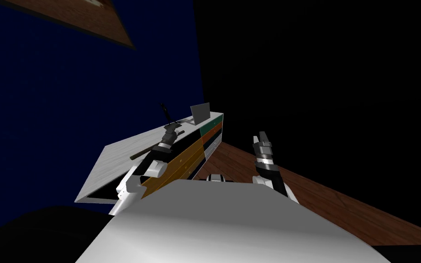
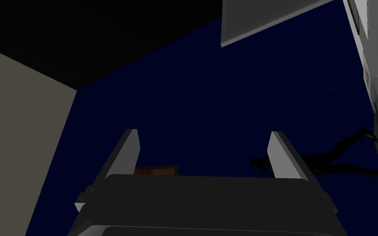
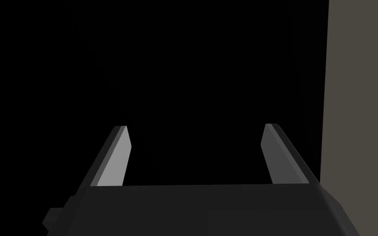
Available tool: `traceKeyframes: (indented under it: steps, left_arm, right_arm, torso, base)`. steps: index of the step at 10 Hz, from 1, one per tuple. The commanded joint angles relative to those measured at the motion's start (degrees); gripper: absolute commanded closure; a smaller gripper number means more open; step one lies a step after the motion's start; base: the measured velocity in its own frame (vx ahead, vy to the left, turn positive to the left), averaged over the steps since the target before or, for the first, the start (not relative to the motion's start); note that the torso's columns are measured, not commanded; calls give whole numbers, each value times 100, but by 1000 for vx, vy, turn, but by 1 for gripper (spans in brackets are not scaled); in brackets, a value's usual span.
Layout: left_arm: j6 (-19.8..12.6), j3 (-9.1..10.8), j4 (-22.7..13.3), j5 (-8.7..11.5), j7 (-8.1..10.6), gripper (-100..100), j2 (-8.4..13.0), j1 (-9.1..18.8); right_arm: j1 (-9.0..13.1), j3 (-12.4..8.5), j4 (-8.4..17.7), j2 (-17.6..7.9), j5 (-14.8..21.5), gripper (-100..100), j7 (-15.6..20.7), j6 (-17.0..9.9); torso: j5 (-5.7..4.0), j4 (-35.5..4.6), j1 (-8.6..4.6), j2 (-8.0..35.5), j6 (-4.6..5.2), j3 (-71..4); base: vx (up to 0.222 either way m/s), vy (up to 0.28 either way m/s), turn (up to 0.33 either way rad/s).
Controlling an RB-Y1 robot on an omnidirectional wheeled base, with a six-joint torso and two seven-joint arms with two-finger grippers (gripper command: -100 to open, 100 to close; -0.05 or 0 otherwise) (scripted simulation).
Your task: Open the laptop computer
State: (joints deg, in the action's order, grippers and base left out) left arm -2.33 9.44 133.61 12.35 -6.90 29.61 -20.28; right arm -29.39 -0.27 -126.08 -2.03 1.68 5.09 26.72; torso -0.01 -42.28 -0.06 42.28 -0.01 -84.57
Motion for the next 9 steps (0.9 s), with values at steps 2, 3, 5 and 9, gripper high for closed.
traceKeyframes:
  steps: [2, 3, 5, 9]
  left_arm:
    - [-511, 186, -30, 130, 11, -100, 433, 176]
    - [-718, 268, -45, 191, 26, -100, 622, 259]
    - [-947, 344, -63, 253, 50, -100, 804, 344]
    - [-1519, 541, -144, 438, 165, -100, 1308, 599]
  right_arm:
    - [1, 0, 0, 0, 0, 0, 0, 0]
    - [0, 0, 0, 0, 0, 0, 0, 0]
    - [0, 0, 0, 0, 0, 0, 0, 0]
    - [0, 0, 0, 0, 0, 0, 0, 0]
  torso:
    - [2, 1, 10, -1, 3, -1]
    - [2, 0, 7, 0, -2, 0]
    - [1, 1, 2, -2, -1, -2]
    - [1, 0, 5, -1, 2, -1]
  base:
    - [-3, 51, -121]
    - [10, 47, -102]
    - [7, 40, -75]
    - [21, 61, -153]
